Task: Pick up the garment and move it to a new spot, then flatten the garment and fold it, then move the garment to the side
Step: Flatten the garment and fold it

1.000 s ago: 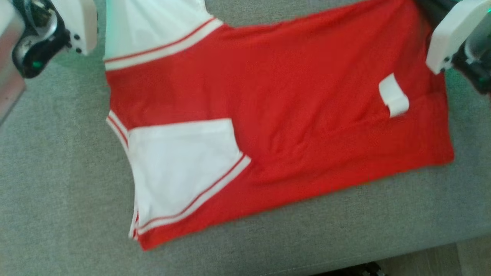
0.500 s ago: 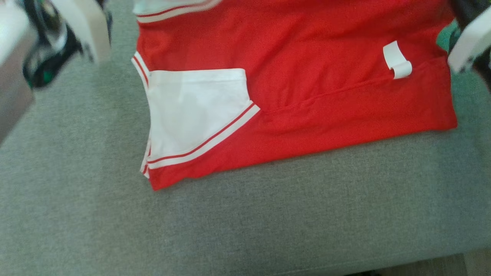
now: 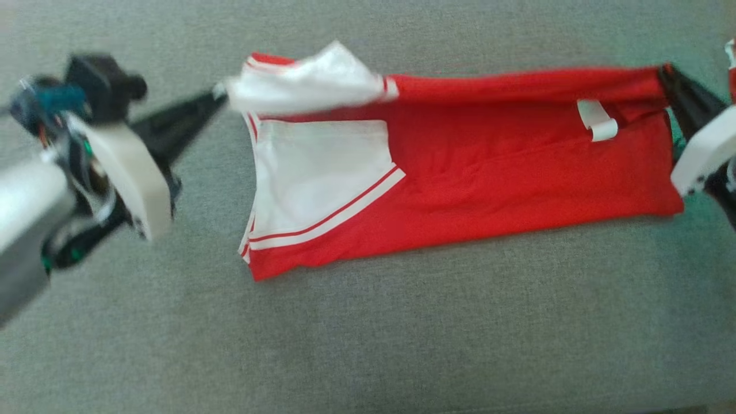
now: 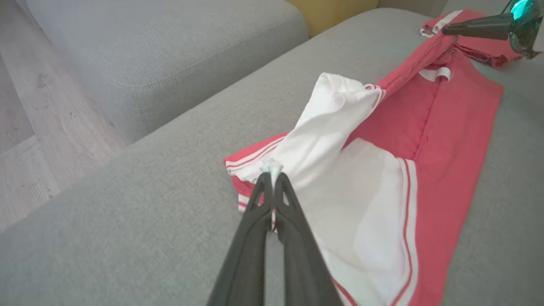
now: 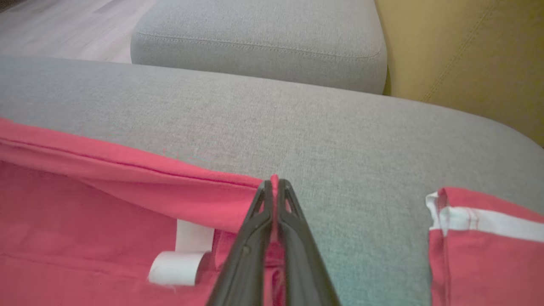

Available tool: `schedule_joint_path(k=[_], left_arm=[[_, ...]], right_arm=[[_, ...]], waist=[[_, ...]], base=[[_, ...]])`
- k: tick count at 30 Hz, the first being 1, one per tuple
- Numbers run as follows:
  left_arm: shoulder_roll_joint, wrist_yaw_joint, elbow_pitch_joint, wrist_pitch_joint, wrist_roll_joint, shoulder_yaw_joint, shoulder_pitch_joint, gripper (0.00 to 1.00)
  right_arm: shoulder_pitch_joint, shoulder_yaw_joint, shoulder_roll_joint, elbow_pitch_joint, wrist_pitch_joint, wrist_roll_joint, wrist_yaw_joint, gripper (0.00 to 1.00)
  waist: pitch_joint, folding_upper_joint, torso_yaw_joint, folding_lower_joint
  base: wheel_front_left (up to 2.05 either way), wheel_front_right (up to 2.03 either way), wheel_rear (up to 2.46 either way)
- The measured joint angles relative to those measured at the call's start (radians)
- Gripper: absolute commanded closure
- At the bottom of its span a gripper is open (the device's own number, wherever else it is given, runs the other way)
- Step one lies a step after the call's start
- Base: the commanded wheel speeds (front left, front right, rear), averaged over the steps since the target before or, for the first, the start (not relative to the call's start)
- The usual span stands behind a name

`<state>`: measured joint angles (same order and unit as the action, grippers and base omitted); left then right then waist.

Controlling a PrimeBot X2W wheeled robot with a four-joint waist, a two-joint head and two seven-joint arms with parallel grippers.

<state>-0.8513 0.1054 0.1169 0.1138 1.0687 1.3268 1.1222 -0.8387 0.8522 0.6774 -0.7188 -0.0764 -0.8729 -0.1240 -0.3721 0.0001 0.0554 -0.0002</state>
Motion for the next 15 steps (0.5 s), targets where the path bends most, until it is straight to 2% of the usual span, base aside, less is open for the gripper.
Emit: schedule_joint_path(k=[6, 7, 10, 12, 13, 14, 15], left_arm=[[-0.039, -0.067, -0.125, 0.008, -0.029, 0.001, -0.112, 1.00], [-0.041, -0.079, -0.141, 0.008, -0.031, 0.001, -0.132, 1.00], [-0.043, -0.095, -0.168, 0.008, -0.035, 0.001, -0.171, 1.00], [-0.043, -0.107, -0.181, 0.008, -0.044, 0.002, -0.206, 1.00], [-0.043, -0.111, -0.184, 0.006, -0.047, 0.002, -0.221, 1.00], [-0.042, -0.121, -0.185, -0.002, -0.051, 0.002, -0.235, 0.91], [-0.038, -0.132, -0.184, -0.014, -0.053, 0.001, -0.247, 0.73]], right_arm=[[0.084, -0.053, 0.006, 0.041, 0.000, 0.003, 0.000, 1.00], [0.098, -0.062, 0.008, 0.049, 0.000, 0.005, 0.000, 0.97], [0.126, -0.080, 0.011, 0.066, 0.000, 0.016, 0.000, 0.73], [0.156, -0.101, 0.012, 0.077, 0.000, 0.025, 0.000, 0.64], [0.170, -0.111, 0.011, 0.083, 0.002, 0.030, 0.000, 0.53], [0.184, -0.121, 0.011, 0.090, 0.004, 0.031, 0.000, 0.05], [0.198, -0.133, 0.010, 0.095, 0.006, 0.032, 0.000, 0.00]], waist=[[0.011, 0.0000, -0.010, 0.0001], [0.012, 0.0000, -0.012, 0.0000], [0.011, 0.0000, -0.015, 0.0000], [0.010, 0.0000, -0.018, 0.0001], [0.009, 0.0000, -0.019, 0.0001], [0.008, 0.0000, -0.019, 0.0001], [0.008, 0.0000, -0.020, 0.0002]], base=[[0.00, 0.00, 0.00], [0.00, 0.00, 0.00], [0.00, 0.00, 0.00], [0.00, 0.00, 0.00], [0.00, 0.00, 0.00], [0.00, 0.00, 0.00], [0.00, 0.00, 0.00]])
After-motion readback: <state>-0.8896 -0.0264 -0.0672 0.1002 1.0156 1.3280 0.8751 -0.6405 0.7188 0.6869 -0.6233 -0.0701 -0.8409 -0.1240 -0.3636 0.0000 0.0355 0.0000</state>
